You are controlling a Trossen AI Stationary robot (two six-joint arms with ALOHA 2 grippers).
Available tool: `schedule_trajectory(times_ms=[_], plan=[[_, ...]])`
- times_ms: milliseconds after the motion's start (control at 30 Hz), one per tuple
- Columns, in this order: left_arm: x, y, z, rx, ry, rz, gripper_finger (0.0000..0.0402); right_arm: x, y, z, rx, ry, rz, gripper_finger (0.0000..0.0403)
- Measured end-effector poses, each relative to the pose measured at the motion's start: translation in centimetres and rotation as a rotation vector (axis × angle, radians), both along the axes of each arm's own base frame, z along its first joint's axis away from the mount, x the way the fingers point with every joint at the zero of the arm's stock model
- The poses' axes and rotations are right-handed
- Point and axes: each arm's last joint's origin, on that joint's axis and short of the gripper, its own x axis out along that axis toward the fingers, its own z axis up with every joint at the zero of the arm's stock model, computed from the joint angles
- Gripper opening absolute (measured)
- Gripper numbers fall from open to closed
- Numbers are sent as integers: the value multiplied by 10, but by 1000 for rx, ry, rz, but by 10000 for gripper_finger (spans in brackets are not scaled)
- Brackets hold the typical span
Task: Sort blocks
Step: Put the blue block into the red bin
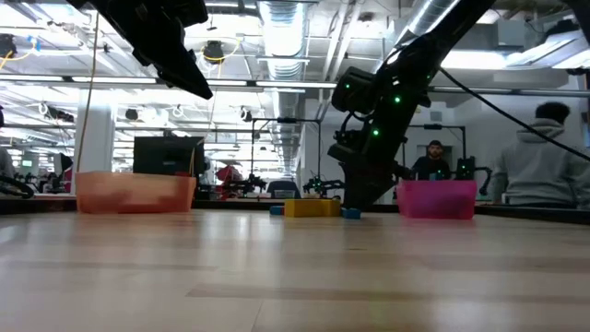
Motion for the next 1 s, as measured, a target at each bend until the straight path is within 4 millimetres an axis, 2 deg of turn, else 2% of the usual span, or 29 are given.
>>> schedule_trajectory(times_ms=[267, 400, 567, 700, 800, 900, 1000], plan=[[1, -1, 1, 7, -8, -9, 158, 1, 15, -2, -12, 52, 29, 225], [0, -5, 1, 3, -7, -27, 158, -3, 34, 2, 35, 122, 104, 225], [0, -10, 0, 2, -5, -51, 158, -19, 62, 20, 74, 220, 220, 225], [0, -11, 1, 1, -9, -55, 158, -26, 74, 49, 50, 142, 243, 225], [0, -11, 1, 8, -12, -48, 158, -31, 82, 64, 38, 92, 216, 225], [0, -11, 1, 10, -14, -46, 158, -36, 92, 70, 7, 108, 198, 225], [0, -11, 1, 10, -13, -47, 158, -38, 100, 61, 7, 185, 162, 225]])
